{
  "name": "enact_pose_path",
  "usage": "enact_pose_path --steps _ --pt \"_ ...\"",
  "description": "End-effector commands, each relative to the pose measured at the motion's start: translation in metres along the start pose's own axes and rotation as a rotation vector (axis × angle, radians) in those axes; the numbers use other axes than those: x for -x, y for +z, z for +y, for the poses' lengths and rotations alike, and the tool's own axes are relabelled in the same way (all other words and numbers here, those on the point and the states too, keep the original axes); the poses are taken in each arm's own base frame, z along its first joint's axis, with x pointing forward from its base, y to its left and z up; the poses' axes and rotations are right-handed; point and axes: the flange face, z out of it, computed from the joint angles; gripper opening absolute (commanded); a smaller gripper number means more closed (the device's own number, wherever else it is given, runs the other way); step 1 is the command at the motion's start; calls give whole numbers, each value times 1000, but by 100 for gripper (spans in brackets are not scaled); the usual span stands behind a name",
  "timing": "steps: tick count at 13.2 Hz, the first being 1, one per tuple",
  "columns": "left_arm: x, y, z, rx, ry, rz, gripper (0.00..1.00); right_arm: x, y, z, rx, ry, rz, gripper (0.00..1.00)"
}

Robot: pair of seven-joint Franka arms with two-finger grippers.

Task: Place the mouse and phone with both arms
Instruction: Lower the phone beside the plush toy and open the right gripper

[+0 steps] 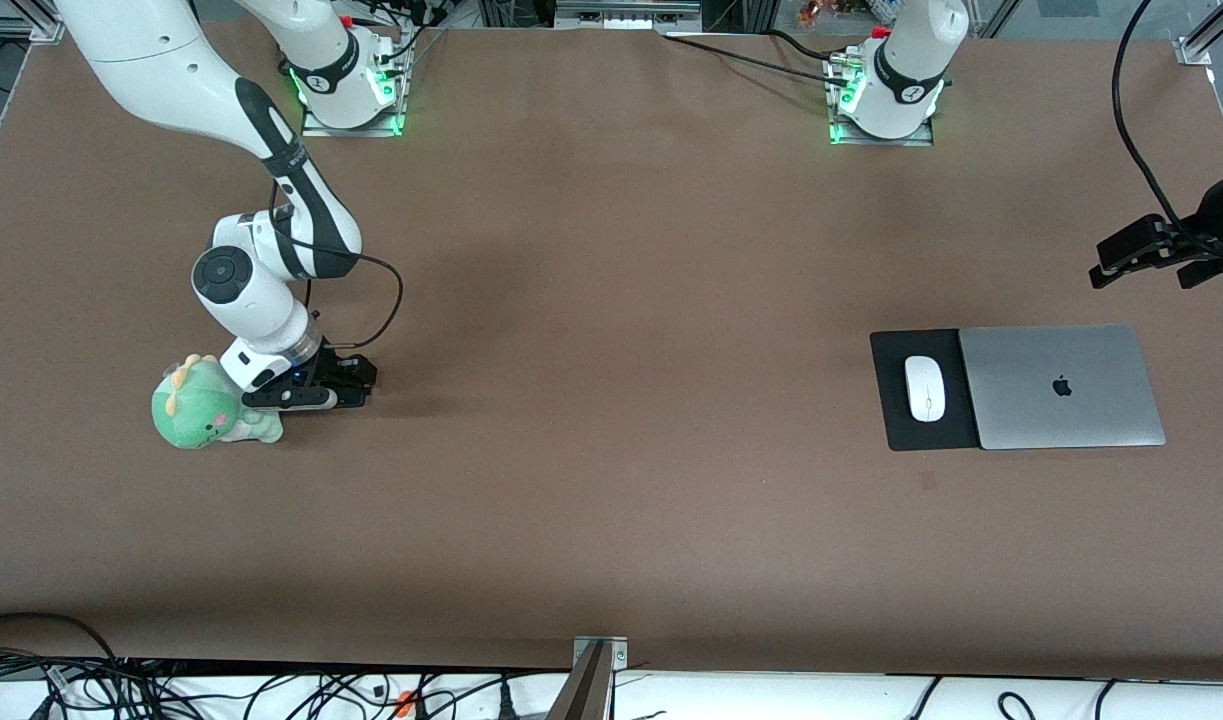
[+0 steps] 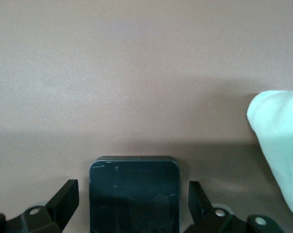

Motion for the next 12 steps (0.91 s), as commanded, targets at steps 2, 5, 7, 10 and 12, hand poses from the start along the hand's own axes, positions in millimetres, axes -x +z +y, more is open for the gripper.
enact_pose_path --steps 2,5,7,10,12 --pt "-4 -4 2 -26 13 8 100 -12 -25 1 -20 25 0 100" --pt "-4 -4 3 -26 14 7 100 -24 -59 2 -29 51 -21 100" --pt "-4 -4 3 -26 14 7 100 -29 -93 6 -52 92 -58 100" --pt "-4 -4 3 -26 14 7 100 -35 -141 18 -56 106 -113 100" --pt "-4 -4 3 -26 16 6 100 -32 -178 30 -55 119 -127 100"
